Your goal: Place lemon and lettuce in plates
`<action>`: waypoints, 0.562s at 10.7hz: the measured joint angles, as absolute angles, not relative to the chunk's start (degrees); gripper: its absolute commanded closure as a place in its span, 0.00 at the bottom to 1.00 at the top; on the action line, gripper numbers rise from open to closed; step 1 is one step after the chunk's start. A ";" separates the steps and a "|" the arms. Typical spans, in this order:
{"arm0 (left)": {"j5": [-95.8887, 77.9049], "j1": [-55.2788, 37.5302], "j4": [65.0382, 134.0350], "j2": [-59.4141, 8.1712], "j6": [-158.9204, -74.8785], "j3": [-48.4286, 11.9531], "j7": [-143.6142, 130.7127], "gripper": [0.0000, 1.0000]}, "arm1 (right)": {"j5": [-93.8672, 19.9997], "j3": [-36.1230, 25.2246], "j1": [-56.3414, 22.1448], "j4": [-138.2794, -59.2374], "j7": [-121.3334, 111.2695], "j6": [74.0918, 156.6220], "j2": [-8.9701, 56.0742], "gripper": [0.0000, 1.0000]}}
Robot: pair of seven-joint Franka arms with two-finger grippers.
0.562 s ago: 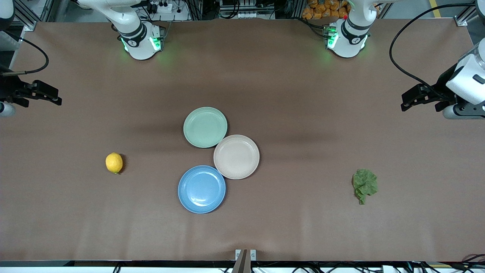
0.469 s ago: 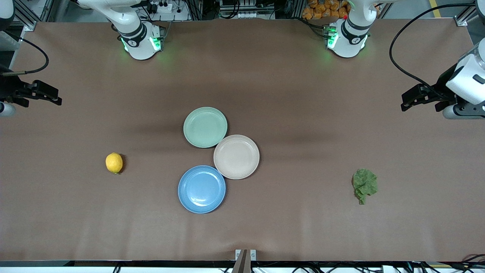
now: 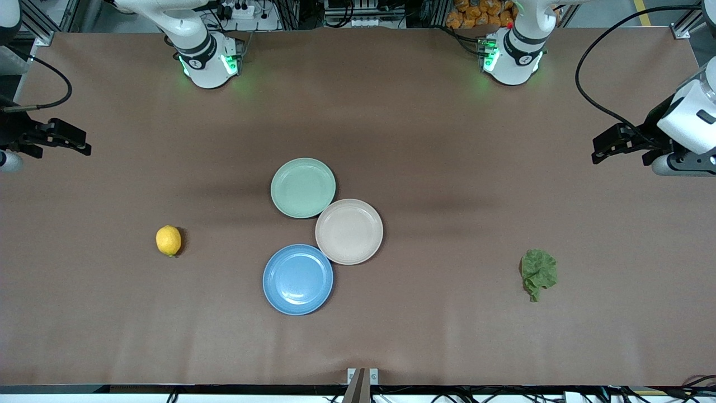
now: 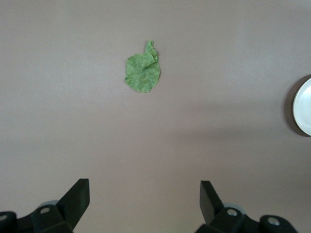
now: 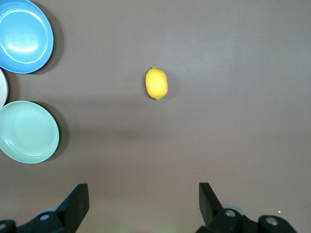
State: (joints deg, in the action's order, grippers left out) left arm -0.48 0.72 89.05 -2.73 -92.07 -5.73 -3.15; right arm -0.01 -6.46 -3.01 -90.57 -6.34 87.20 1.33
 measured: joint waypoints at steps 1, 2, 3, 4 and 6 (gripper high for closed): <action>-0.48 0.70 89.02 -3.09 -92.08 -5.74 -3.14 0.00 | -0.01 -6.45 -3.01 -90.57 -6.34 87.19 1.33 0.00; -0.47 0.70 88.94 -3.74 -92.16 -5.73 -3.14 0.00 | -0.01 -6.45 -3.01 -90.57 -6.33 87.18 1.34 0.00; -0.33 0.70 88.67 -4.60 -92.24 -5.72 -3.14 0.00 | -0.01 -6.45 -3.01 -90.57 -6.34 87.16 1.35 0.00; 0.03 0.70 88.42 -5.46 -92.43 -5.70 -3.14 0.00 | -0.01 -6.45 -3.01 -90.57 -6.33 87.15 1.37 0.00; 1.59 0.60 88.13 -6.86 -93.55 -5.76 -3.01 0.00 | -0.01 -6.44 -3.01 -90.57 -6.34 87.14 1.39 0.00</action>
